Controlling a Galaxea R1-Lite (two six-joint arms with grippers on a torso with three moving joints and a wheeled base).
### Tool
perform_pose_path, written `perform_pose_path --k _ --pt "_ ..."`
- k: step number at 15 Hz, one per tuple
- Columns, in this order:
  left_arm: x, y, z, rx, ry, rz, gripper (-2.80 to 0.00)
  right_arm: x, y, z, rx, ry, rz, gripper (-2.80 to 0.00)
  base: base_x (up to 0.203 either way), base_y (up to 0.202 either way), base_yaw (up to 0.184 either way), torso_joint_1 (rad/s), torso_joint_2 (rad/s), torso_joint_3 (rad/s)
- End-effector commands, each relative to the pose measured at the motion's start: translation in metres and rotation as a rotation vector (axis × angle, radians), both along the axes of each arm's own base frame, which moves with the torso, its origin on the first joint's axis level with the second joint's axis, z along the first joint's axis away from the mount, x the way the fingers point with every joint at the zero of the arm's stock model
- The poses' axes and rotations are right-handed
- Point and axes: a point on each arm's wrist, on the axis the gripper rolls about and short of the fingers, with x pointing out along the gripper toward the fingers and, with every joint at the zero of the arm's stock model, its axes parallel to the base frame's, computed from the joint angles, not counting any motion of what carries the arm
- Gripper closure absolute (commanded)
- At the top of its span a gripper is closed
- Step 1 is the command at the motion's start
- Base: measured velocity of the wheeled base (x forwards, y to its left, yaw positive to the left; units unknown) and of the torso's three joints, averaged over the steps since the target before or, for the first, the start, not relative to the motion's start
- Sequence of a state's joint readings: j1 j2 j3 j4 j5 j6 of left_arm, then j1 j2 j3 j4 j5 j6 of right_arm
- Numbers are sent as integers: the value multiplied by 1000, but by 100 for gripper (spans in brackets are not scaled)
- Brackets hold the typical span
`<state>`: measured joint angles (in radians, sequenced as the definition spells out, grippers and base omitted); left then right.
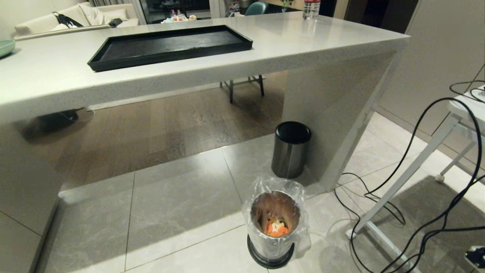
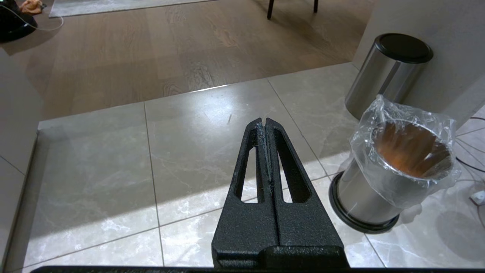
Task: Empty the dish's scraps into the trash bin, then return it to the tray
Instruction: Move the bowl over the trash can
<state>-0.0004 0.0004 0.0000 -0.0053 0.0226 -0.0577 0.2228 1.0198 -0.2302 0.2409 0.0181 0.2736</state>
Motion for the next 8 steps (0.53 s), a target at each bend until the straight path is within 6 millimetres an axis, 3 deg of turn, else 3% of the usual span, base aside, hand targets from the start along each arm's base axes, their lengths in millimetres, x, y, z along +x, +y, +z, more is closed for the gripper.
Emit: perform_pose_path --k 1,8 --pt "0 0 0 -1 0 1 0 0 0 0 0 7 -4 0 0 0 0 0 0 0" --pt "0 0 0 -1 0 1 0 -1 0 -1 1 8 -2 0 0 0 0 0 0 0"
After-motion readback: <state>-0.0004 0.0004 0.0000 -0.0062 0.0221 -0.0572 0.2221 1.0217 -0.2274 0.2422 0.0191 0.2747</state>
